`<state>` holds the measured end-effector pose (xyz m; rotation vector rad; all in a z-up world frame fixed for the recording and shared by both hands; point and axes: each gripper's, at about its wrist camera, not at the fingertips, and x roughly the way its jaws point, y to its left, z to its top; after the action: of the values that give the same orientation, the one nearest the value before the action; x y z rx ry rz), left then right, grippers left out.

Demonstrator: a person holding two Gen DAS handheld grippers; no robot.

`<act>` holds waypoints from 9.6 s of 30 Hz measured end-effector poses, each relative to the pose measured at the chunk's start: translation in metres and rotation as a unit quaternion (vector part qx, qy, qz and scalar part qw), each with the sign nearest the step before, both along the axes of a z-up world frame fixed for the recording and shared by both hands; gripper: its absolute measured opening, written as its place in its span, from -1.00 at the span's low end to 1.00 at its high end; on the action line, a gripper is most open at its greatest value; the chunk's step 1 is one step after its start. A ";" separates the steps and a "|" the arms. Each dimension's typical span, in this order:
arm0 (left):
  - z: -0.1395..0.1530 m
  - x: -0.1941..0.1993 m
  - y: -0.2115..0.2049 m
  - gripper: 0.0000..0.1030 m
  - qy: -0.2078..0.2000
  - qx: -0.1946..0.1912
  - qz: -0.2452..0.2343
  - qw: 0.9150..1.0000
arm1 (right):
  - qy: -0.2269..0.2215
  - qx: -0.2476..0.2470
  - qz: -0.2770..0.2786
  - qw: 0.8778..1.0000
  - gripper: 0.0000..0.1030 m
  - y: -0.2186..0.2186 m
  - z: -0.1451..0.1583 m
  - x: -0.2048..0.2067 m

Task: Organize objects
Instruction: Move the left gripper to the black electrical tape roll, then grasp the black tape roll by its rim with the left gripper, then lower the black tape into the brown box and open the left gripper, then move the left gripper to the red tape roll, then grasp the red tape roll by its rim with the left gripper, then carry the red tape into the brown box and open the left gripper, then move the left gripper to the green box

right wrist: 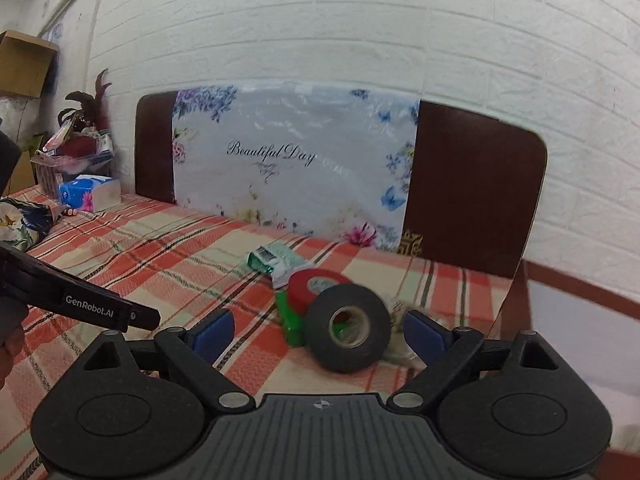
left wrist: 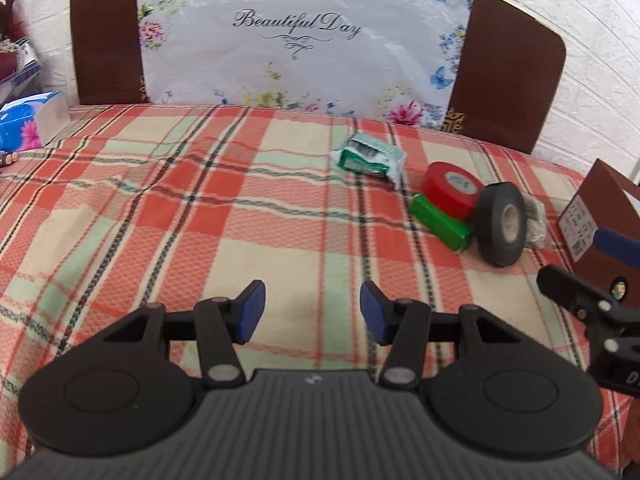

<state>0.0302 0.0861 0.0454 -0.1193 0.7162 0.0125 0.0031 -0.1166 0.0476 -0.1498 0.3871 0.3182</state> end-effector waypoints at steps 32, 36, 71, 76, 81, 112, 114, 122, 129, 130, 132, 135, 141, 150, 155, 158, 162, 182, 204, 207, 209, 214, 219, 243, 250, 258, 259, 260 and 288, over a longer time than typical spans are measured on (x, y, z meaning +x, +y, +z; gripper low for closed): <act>-0.028 0.002 0.015 0.18 0.002 0.028 0.022 0.999 | 0.086 -0.003 -0.014 0.996 0.51 0.019 -0.049 0.053; -0.025 -0.006 0.010 0.18 0.012 0.020 0.014 1.000 | 0.086 -0.036 0.040 0.995 0.50 0.024 -0.049 0.008; 0.059 -0.016 -0.137 -0.43 0.017 -0.035 -0.212 0.977 | 0.054 0.027 0.020 0.998 0.46 -0.027 -0.011 -0.053; 0.088 -0.002 -0.187 -0.41 -0.019 -0.016 -0.240 0.970 | 0.007 0.040 -0.022 0.999 0.44 -0.068 0.024 -0.050; 0.100 0.006 -0.222 -0.41 -0.033 -0.016 -0.270 0.962 | 0.005 0.070 -0.063 0.996 0.44 -0.108 0.036 -0.041; 0.088 0.020 -0.247 -0.07 -0.081 0.046 -0.242 0.966 | -0.033 0.087 -0.184 0.979 0.53 -0.176 0.028 -0.033; 0.086 0.020 -0.226 -0.07 -0.078 0.049 -0.219 0.971 | -0.051 0.083 -0.175 0.980 0.54 -0.164 0.034 -0.039; 0.051 0.028 -0.120 -0.07 -0.041 0.059 -0.108 0.992 | -0.074 0.060 -0.099 0.990 0.55 -0.095 0.043 -0.042; -0.008 0.033 -0.023 -0.03 0.009 0.079 0.002 0.997 | 0.004 0.034 -0.022 0.999 0.50 -0.029 0.008 -0.020; -0.015 0.033 -0.010 -0.02 0.014 0.074 0.015 0.997 | 0.015 0.029 -0.015 0.999 0.50 -0.021 0.003 -0.016; -0.029 0.031 0.013 0.26 0.007 0.052 0.036 0.998 | 0.034 0.023 -0.007 0.999 0.50 -0.009 -0.005 -0.007; -0.042 0.016 0.028 0.38 -0.053 0.040 0.038 0.997 | 0.049 0.025 -0.009 0.998 0.50 0.004 -0.010 0.017; -0.043 0.012 0.034 0.44 -0.077 0.011 0.036 0.996 | 0.064 0.040 -0.034 0.997 0.56 0.016 -0.013 0.093; -0.047 0.013 0.041 0.49 -0.086 -0.017 0.031 0.996 | 0.097 0.016 -0.039 0.994 0.38 0.036 -0.035 0.135; -0.046 0.013 0.039 0.50 -0.081 -0.008 0.030 0.996 | 0.058 -0.012 -0.012 0.998 0.38 0.035 -0.026 0.074; -0.041 0.014 0.028 0.49 -0.059 0.020 0.026 0.998 | 0.072 -0.018 0.006 0.997 0.38 0.027 -0.033 0.033; -0.025 0.003 0.006 0.45 -0.032 -0.069 -0.023 0.997 | 0.098 -0.025 0.009 0.995 0.39 0.014 -0.047 -0.009; 0.033 0.002 -0.124 -0.43 0.025 -0.048 -0.212 0.976 | 0.065 0.012 -0.002 0.998 0.34 -0.009 -0.043 -0.038; 0.073 0.040 -0.357 -0.41 -0.052 -0.028 -0.367 0.928 | -0.020 0.047 -0.241 0.969 0.36 -0.216 0.007 -0.022; 0.067 0.038 -0.358 -0.41 -0.051 -0.007 -0.359 0.932 | -0.024 0.048 -0.253 0.966 0.40 -0.224 0.003 -0.020; 0.065 0.037 -0.353 -0.41 -0.046 -0.004 -0.356 0.934 | -0.029 0.058 -0.254 0.965 0.40 -0.224 0.002 -0.020; 0.073 0.028 -0.335 -0.40 -0.061 0.004 -0.342 0.938 | -0.028 0.066 -0.252 0.965 0.40 -0.218 0.001 -0.028; 0.080 0.020 -0.308 -0.31 -0.071 0.002 -0.320 0.945 | -0.020 0.076 -0.243 0.967 0.40 -0.211 0.007 -0.031; 0.045 0.008 -0.097 -0.21 -0.054 -0.015 -0.117 0.992 | -0.042 0.029 -0.136 0.989 0.46 -0.088 0.045 -0.044; 0.003 0.017 -0.028 -0.21 -0.024 0.025 -0.029 0.999 | 0.006 0.003 -0.062 0.998 0.43 -0.022 0.016 -0.027; -0.045 0.012 0.012 0.06 -0.073 0.035 0.000 0.997 | 0.059 -0.001 -0.025 0.998 0.37 0.016 -0.013 0.012; -0.044 0.013 0.014 0.07 -0.073 0.030 0.000 0.997 | 0.061 -0.004 -0.024 0.998 0.37 0.018 -0.014 0.019; -0.044 0.013 0.015 0.08 -0.076 0.026 0.000 0.997 | 0.062 -0.007 -0.022 0.998 0.37 0.018 -0.016 0.027; -0.041 0.013 0.004 0.23 -0.060 0.040 -0.006 0.997 | 0.105 -0.017 -0.011 0.994 0.16 0.012 -0.057 0.007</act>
<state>0.0430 0.0899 0.0047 -0.0390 0.5956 0.0212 0.0104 -0.1048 -0.0097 -0.1468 0.6016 0.3064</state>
